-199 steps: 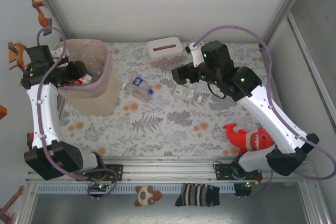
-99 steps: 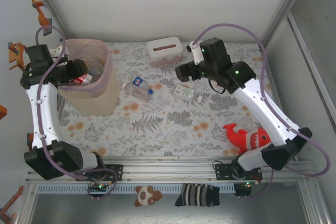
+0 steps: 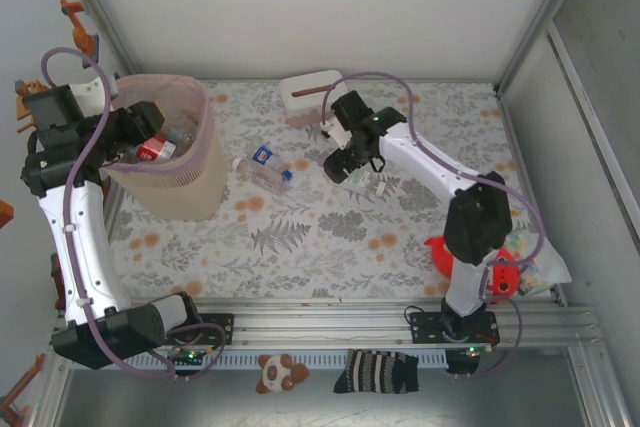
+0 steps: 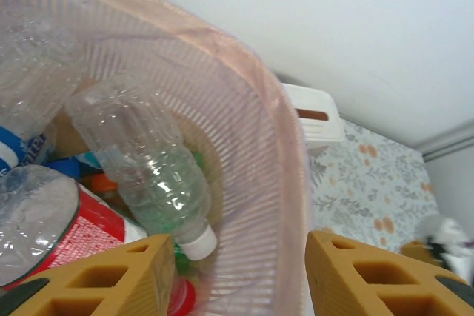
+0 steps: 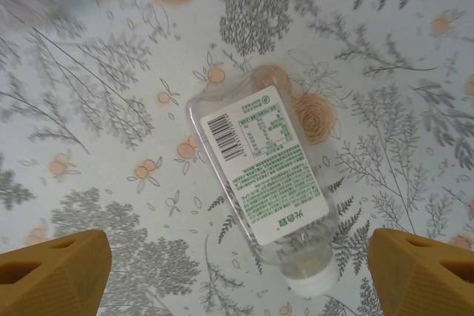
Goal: Put the plastic bottles in the bin
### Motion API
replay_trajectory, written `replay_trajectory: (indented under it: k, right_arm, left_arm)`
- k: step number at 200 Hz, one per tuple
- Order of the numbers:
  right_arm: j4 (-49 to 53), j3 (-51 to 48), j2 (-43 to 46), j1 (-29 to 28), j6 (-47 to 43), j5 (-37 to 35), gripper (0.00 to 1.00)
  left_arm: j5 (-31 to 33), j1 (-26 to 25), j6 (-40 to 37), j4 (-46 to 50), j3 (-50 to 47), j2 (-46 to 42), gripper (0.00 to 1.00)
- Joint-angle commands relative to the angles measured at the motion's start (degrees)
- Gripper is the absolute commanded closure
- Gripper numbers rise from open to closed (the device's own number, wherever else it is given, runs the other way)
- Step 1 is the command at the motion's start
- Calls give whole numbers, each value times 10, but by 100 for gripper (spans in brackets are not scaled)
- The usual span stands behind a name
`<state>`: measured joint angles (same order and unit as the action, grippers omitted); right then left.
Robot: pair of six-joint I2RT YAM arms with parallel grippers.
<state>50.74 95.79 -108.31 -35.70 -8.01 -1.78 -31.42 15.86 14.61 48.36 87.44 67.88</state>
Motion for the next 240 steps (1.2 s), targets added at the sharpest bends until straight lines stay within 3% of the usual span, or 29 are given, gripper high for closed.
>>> replay_trajectory:
  k: [1, 80, 115, 165, 240]
  right_arm:
    - [29, 43, -44, 1, -61, -16, 12]
    - [72, 149, -189, 0, -130, -36, 2]
    - [81, 176, -234, 0, -141, -32, 2]
    - [98, 204, -277, 0, -148, -32, 15]
    - [97, 190, -246, 0, -127, -14, 37]
  left_arm:
    - [-48, 3, 32, -27, 13, -13, 50]
    - [-90, 3, 74, -78, -17, -22, 50]
    - [-94, 3, 78, -84, -20, -24, 50]
    - [-98, 1, 83, -90, -30, -30, 50]
    - [-95, -18, 86, -102, -40, -38, 50]
